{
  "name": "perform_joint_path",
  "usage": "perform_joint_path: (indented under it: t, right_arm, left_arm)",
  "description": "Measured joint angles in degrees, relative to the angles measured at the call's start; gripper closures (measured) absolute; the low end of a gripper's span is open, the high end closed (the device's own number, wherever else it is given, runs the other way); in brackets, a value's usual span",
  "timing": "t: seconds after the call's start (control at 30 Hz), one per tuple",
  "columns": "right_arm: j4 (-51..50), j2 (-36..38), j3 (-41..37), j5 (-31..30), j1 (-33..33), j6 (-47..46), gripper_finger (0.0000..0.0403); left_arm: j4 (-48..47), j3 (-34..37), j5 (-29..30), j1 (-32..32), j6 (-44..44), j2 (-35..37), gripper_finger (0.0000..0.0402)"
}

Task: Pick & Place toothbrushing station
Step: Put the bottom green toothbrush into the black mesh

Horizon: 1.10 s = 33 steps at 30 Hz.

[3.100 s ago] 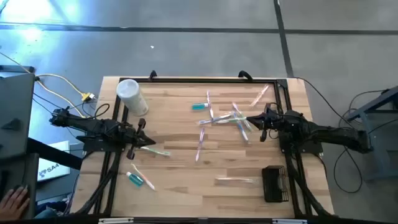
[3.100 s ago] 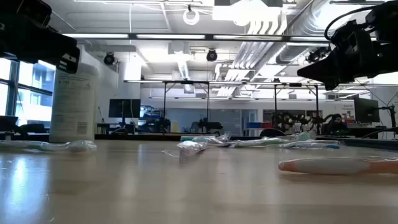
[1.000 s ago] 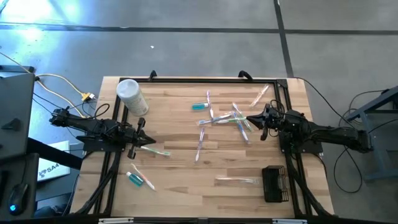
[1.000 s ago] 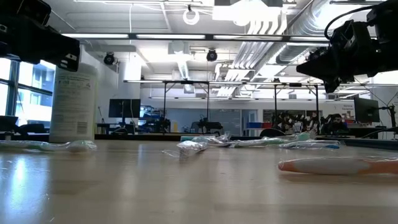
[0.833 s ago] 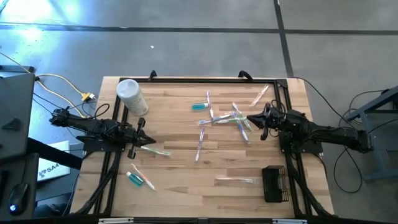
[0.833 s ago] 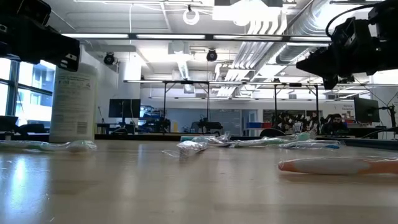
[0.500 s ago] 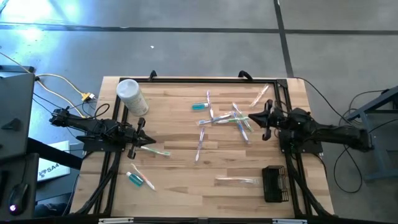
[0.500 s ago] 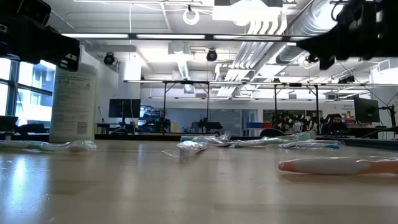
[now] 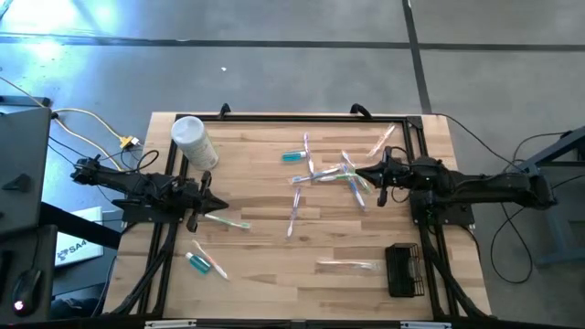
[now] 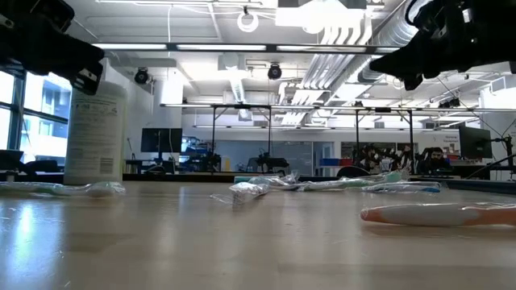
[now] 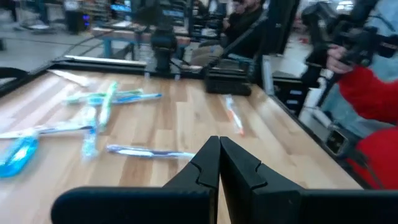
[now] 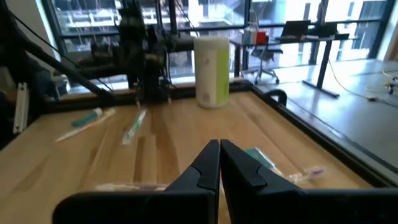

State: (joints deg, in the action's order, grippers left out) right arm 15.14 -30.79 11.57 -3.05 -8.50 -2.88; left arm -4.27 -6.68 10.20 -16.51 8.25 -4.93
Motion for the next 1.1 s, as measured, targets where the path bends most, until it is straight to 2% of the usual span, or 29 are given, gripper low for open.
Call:
perform_joint_path:
  t: [0.13, 0.27, 0.37, 0.47, 0.57, 0.7, 0.93, 1.1]
  right_arm:
    - [2.2, -2.1, 0.1, -0.2, 0.3, 0.0, 0.0398]
    - [4.5, -2.5, 0.1, -2.5, 0.3, 0.1, 0.0398]
    - [4.8, -2.5, 0.1, -3.3, 0.3, 0.1, 0.0398]
    - [4.8, -2.5, 0.1, -3.1, 0.3, 0.1, 0.0398]
    - [4.9, -2.5, 0.1, -2.9, 0.3, 0.1, 0.0398]
    - [4.8, -2.5, 0.1, -0.2, 0.3, 0.1, 0.0398]
    - [4.8, -2.5, 0.1, 8.1, 0.3, -0.3, 0.0398]
    - [4.7, -2.5, 0.2, 11.0, 0.3, -2.0, 0.0398]
  left_arm:
    - [-3.2, -4.3, 0.9, 0.0, -0.2, -5.9, 0.0367]
    - [-2.8, -9.0, 0.7, 0.0, -0.4, -14.3, 0.0306]
    - [-3.1, -12.7, -2.1, 0.0, -0.5, -21.9, 0.0260]
    - [-7.6, -16.7, -4.6, 0.0, -3.2, -30.1, 0.0234]
    - [-15.5, -20.7, -3.0, 0.0, -2.7, -38.2, 0.0228]
    - [-23.0, -25.7, -0.3, 0.0, 3.6, -48.1, 0.0226]
    - [-32.8, -32.6, -2.2, 0.0, 8.4, -60.3, 0.0226]
    - [-34.2, -33.0, -5.4, 0.0, 8.3, -65.4, 0.0226]
